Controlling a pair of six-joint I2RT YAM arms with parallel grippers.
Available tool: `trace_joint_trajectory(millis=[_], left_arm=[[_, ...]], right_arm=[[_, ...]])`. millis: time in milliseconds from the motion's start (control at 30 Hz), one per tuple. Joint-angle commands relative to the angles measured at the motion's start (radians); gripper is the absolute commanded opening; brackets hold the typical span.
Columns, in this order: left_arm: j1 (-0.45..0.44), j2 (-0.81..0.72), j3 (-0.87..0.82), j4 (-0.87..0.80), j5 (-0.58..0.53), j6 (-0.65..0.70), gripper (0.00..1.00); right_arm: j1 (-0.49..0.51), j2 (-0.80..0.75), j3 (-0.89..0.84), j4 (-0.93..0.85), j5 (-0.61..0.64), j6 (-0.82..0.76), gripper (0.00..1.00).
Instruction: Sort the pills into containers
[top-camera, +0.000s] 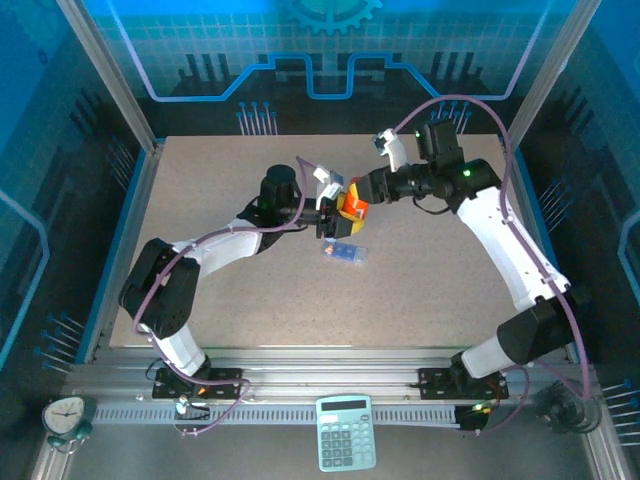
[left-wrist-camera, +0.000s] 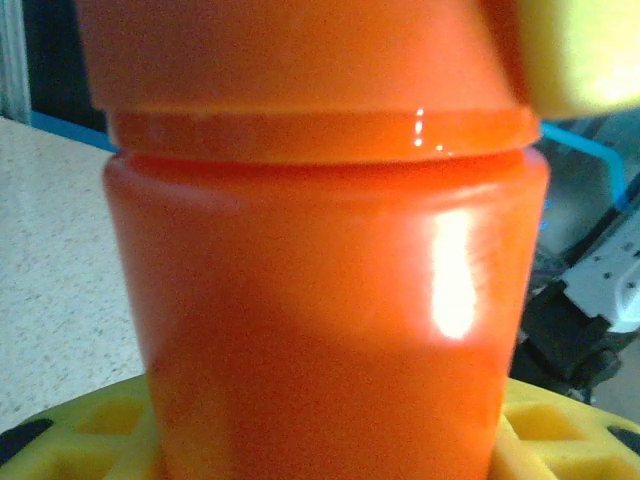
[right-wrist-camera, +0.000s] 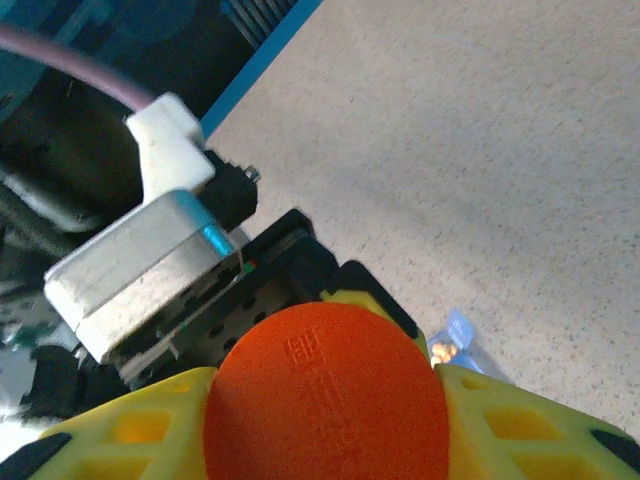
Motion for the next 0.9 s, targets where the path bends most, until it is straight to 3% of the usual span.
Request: trace_joint_trajectory(millis=[0,200,467,567,700,867], left_arm=[[-0.048,-0.069,-0.011,0.165,-0.176,0.082,0.00],[-0.109,-0.077,-0.076,0.277,-0.344,0.144,0.00],[-0.116,-0.048,-0.080,0.316,-0.352,0.125,0.00],[-0.101,-0.040,-0.070,0.317,-0.325,0.096,0.00],[-0.073,-0.030,-0.060,0.335,-0.284,0.049,0.00],[-0.053,-0.031,-0.048,0.333,-0.223,0.019,0.00]], right_arm=[[0.063,-0.014,-0.138,0.085,0.128,0.244,0.12],[0.110,-0.063,-0.270,0.235,0.232,0.389,0.12],[0.073,-0.073,-0.233,0.214,0.213,0.362,0.20],[0.011,-0.100,-0.214,0.220,0.129,0.341,0.38],[-0.074,-0.161,-0.197,0.243,-0.013,0.298,0.82],[-0.160,-0.229,-0.222,0.293,-0.167,0.241,0.90]])
